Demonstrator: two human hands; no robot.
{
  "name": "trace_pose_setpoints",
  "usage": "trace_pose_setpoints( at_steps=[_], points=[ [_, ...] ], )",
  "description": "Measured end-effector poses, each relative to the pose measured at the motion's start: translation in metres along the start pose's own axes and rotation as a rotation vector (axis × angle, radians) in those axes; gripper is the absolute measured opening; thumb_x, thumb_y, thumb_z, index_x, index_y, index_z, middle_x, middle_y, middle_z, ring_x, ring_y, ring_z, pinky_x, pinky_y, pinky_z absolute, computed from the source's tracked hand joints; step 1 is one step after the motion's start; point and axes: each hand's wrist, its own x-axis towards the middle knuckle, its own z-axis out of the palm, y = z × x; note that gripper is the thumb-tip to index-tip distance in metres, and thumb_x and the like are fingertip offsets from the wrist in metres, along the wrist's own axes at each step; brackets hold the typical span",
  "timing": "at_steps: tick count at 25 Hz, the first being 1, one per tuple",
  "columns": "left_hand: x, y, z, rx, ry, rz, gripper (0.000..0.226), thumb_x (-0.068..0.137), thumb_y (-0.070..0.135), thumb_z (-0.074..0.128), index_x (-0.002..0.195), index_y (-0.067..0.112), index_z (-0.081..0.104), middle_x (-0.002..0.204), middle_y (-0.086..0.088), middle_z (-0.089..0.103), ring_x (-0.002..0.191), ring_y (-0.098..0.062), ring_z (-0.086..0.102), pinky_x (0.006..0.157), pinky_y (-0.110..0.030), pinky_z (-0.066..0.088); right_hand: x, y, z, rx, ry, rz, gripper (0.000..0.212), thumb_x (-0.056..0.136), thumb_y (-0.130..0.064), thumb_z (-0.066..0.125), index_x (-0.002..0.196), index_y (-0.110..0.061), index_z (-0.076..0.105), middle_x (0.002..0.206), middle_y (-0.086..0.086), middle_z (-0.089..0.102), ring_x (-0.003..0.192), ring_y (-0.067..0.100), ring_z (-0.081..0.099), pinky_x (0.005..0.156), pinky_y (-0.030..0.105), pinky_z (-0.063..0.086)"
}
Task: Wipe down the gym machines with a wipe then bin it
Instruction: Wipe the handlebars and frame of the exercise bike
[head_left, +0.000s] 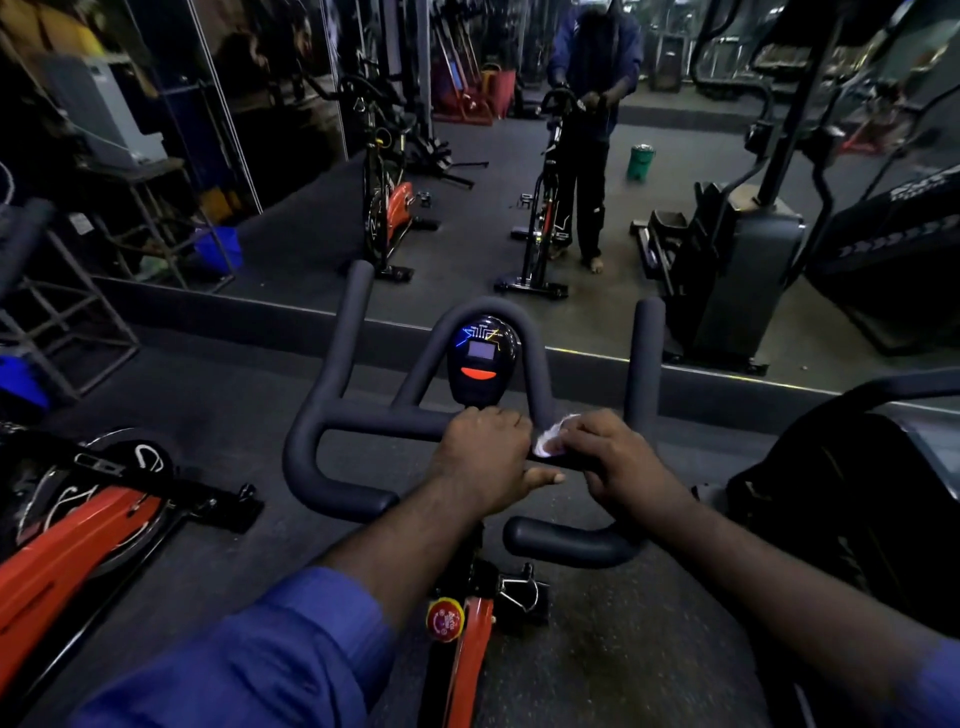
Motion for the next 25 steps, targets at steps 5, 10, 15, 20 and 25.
trace_pose_setpoints(
  at_steps=[5, 10, 15, 20, 25],
  points=[
    [0.003, 0.004, -0.003, 0.053, 0.018, -0.006, 0.071, 0.095, 0.08, 0.04, 0.119, 0.018, 0.066, 0.118, -0.004, 0.07, 0.109, -0.025, 0.064, 0.086, -0.038, 0.042, 0.014, 0.018, -0.004, -0.027, 0.067, 0.193, 0.043, 0.074, 0.003, 0.058, 0.106, -0.017, 0.078, 0.11, 0.001, 0.07, 0.104, 0.018, 0.061, 0.092, 0.028, 0.049],
    [0.002, 0.008, -0.007, 0.033, 0.002, -0.011, 0.062, 0.099, 0.072, 0.041, 0.113, 0.017, 0.065, 0.11, -0.005, 0.071, 0.101, -0.027, 0.065, 0.087, -0.041, 0.041, -0.026, 0.034, -0.033, -0.055, -0.147, 0.041, 0.039, 0.08, 0.001, 0.064, 0.113, -0.015, 0.077, 0.119, 0.001, 0.072, 0.11, 0.017, 0.064, 0.097, 0.028, 0.05],
    [0.008, 0.017, -0.012, -0.027, 0.233, 0.181, 0.034, 0.096, 0.047, 0.061, 0.087, 0.014, 0.066, 0.085, -0.009, 0.065, 0.078, -0.031, 0.064, 0.07, -0.039, 0.042, -0.034, 0.05, -0.038, -0.313, 0.058, 0.309, 0.014, 0.089, -0.019, 0.072, 0.101, -0.016, 0.077, 0.094, 0.004, 0.063, 0.089, 0.031, 0.059, 0.073, 0.034, 0.048],
    [0.047, 0.019, -0.014, 0.041, 0.183, 0.462, 0.037, 0.1, 0.048, 0.049, 0.088, 0.017, 0.068, 0.09, -0.006, 0.068, 0.089, -0.027, 0.06, 0.083, -0.042, 0.046, -0.071, 0.014, -0.02, -0.167, 0.088, 0.347, 0.017, 0.092, -0.022, 0.059, 0.102, -0.02, 0.071, 0.091, -0.002, 0.055, 0.089, 0.021, 0.052, 0.075, 0.028, 0.035],
    [0.085, 0.045, -0.027, 0.184, -0.009, 0.521, 0.042, 0.1, 0.041, 0.042, 0.096, 0.013, 0.073, 0.099, -0.01, 0.075, 0.095, -0.033, 0.068, 0.076, -0.037, 0.042, -0.036, 0.045, -0.027, -0.119, 0.266, 0.505, 0.02, 0.088, -0.016, 0.062, 0.101, -0.017, 0.077, 0.094, 0.0, 0.061, 0.089, 0.023, 0.059, 0.08, 0.025, 0.038]
  ],
)
